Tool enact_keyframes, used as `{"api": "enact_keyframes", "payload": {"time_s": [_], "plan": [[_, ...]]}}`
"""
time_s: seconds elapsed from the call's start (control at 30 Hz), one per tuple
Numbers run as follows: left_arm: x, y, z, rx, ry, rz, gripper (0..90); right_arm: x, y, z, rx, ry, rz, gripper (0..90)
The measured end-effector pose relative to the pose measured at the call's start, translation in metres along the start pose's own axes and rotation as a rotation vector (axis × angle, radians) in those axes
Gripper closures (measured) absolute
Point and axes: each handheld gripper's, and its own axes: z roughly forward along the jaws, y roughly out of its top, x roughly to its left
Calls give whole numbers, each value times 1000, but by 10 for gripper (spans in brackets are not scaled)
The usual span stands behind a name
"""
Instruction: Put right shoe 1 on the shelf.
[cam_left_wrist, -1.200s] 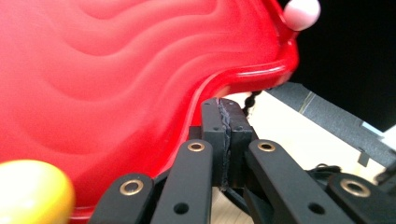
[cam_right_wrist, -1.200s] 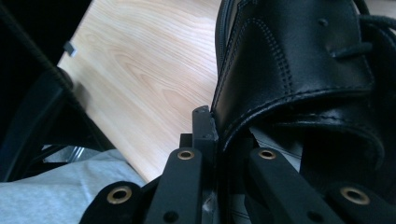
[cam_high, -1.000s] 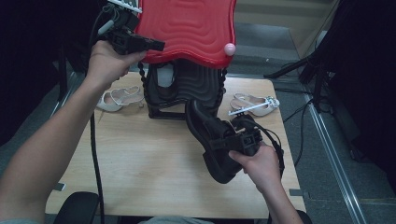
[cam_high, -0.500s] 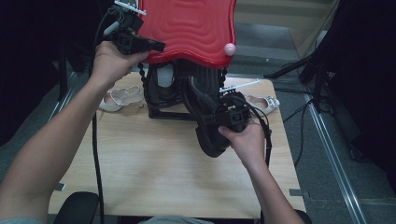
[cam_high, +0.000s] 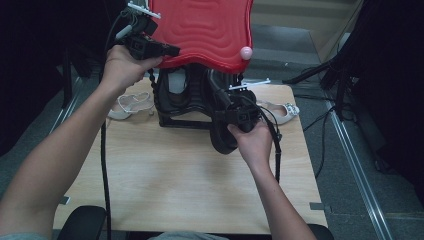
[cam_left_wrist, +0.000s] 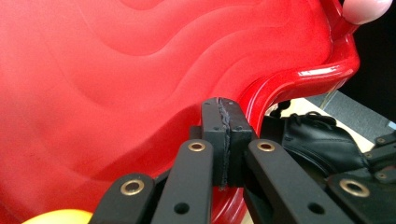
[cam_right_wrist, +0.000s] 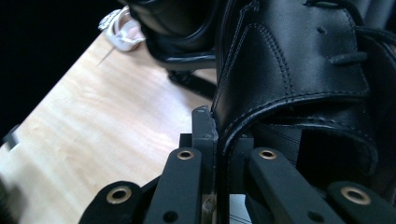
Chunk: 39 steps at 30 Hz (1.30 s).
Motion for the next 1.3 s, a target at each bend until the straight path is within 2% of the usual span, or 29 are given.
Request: {"api": "enact_keyframes", "payload": {"time_s": [0.1,0.17,0.27,0.6,0.8,0.93,1.03,1.2,1.3], "plan": [[1,0,2,-9,-14,12,900,-1,2,4,-18,-30,2,871],[2,2,3,-7,-26,0,900,0,3,8,-25,-30,8,870],[3,3,4,-4,-37,4,900,5,5,12,-35,-63,-7,870],[3,4,4,6,-44,3,900,10,10,24,-90,-94,17,870],[3,4,4,0,-41,5,900,18,13,40,-122,-129,-15,868],[2,3,4,0,-35,12,900,22,17,54,-141,-146,-20,865],[2,3,4,2,-36,14,900,26,20,61,-157,-179,-40,864],[2,3,3,2,-34,13,900,23,26,68,-183,-221,-46,865],[2,3,3,3,-28,16,900,16,28,74,-196,-251,-60,864]]}}
